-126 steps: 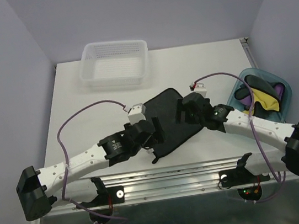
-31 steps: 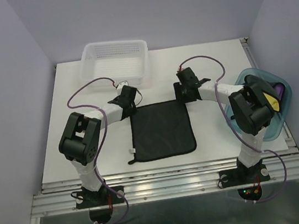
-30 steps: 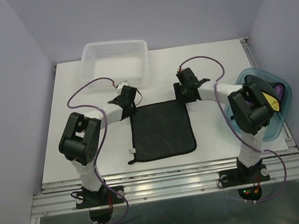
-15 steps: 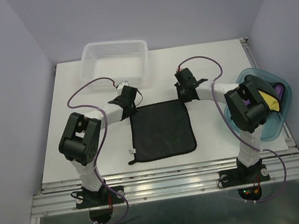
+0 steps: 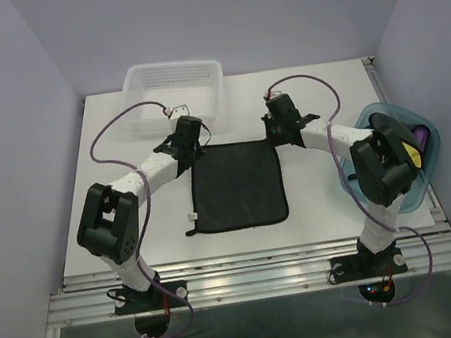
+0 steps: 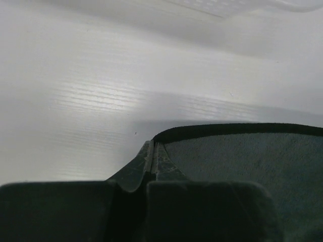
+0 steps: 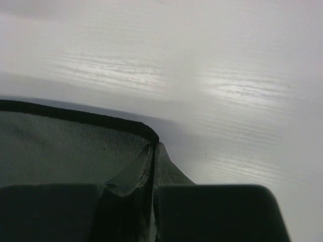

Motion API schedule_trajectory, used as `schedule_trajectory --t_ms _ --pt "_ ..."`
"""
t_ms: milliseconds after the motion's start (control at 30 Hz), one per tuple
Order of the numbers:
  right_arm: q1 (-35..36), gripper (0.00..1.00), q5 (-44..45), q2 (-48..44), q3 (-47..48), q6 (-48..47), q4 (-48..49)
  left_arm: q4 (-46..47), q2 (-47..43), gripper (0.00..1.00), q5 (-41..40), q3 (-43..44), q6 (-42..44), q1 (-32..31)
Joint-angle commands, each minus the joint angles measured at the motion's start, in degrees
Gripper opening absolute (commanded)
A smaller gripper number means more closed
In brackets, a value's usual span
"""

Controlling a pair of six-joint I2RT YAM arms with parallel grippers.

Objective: Fold and stack the towels
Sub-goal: Fold the towel

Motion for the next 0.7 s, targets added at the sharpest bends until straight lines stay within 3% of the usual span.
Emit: schedule_trajectory --t_ms 0,333,667 --pt "-0.2 0.01 -1.7 -6.7 -0.8 -0.8 5.8 -0.3 -3.9 0.00 -2.6 0.9 1.8 0.7" --pt "1.0 0.01 -12.6 -18.5 -14.8 1.7 10.3 3.0 -14.0 0.00 1.0 -10.4 -2.2 0.6" --pt "1.6 0.01 -12.6 -25.4 -24.8 6.7 9.2 8.6 -22.5 0.00 8.9 -25.2 -8.4 -0.2"
